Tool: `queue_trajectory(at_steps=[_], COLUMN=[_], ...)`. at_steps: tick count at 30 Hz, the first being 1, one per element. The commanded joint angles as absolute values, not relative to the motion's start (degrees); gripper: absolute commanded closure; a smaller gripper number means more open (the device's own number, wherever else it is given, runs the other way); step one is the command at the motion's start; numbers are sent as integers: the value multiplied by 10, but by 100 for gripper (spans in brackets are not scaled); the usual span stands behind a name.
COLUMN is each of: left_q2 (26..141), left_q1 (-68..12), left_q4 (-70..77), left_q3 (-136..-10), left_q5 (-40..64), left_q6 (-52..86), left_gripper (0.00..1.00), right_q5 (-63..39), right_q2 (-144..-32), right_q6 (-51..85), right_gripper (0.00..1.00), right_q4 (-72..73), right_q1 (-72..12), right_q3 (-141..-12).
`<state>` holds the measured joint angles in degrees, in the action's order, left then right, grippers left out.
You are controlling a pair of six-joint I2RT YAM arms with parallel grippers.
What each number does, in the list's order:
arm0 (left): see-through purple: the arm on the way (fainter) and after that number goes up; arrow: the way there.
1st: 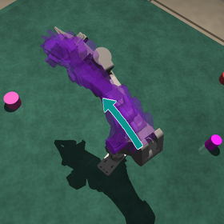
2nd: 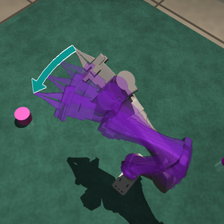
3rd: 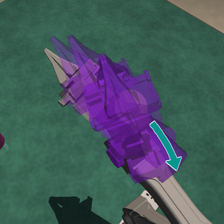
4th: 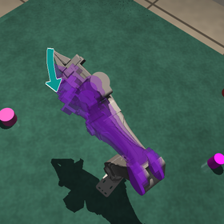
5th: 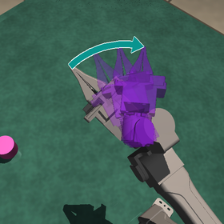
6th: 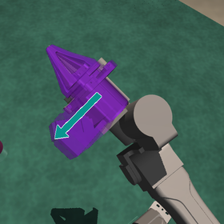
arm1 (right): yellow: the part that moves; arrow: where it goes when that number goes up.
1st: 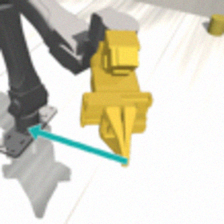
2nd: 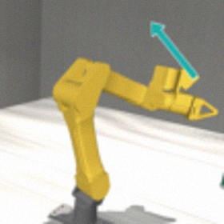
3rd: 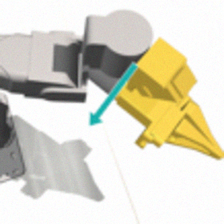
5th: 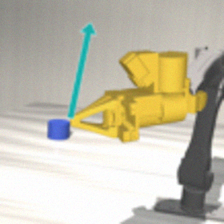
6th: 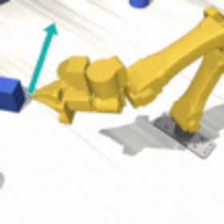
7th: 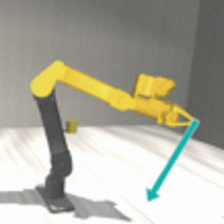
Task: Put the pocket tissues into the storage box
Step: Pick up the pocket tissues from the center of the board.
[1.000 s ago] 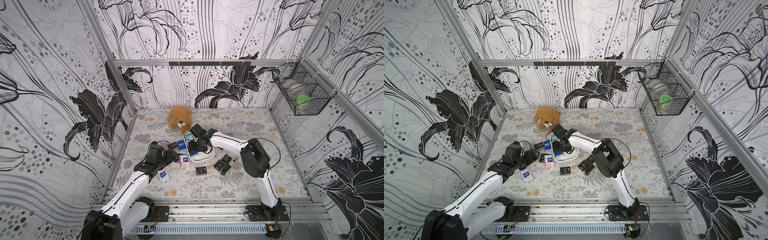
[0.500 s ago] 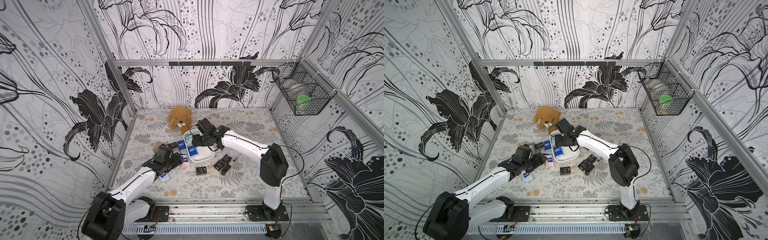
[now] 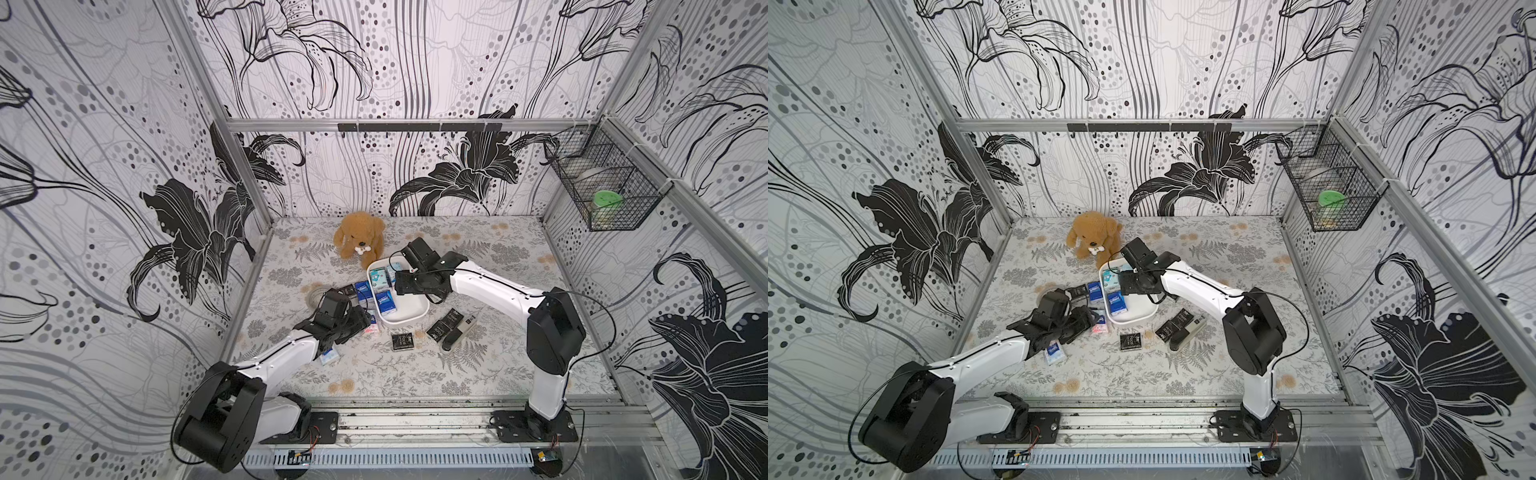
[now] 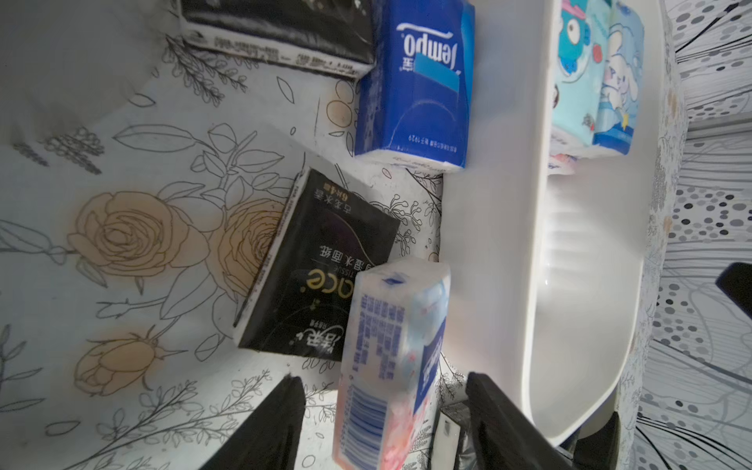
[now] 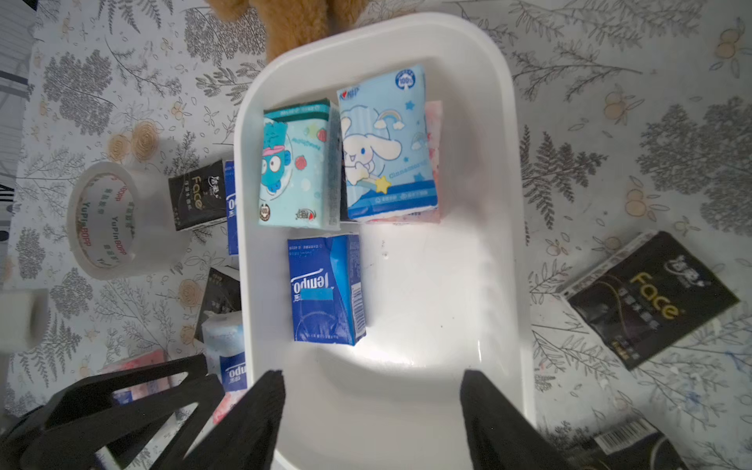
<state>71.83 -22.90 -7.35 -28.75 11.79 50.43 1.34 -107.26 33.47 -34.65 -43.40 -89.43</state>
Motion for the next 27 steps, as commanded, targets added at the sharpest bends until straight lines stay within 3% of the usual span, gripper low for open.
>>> queue_trajectory(at_steps=[1, 5, 8, 16, 27], left_q2=[731, 742, 749, 749, 651], left_q1=[-234, -235, -236, -236, -236], left_q4=[-40, -33, -26, -21, -136], left_q3=[-279, -277, -276, -275, -308], left_q5=[126, 126, 132, 141, 92], left_q6=[504, 502, 501, 496, 468], left_gripper=[35, 38, 46, 91, 92], right_q5=[24, 24, 25, 28, 30], right_q2=[-1051, -1045, -1045, -1039, -1034], right_q6=[343, 343, 343, 343, 342], right_gripper=[26, 26, 26, 26, 26], right_q4=[-358, -359, -359, -362, -359], right_q1=[-430, -426, -425, -420, -416], right_q3=[-882, -878, -877, -873, -866])
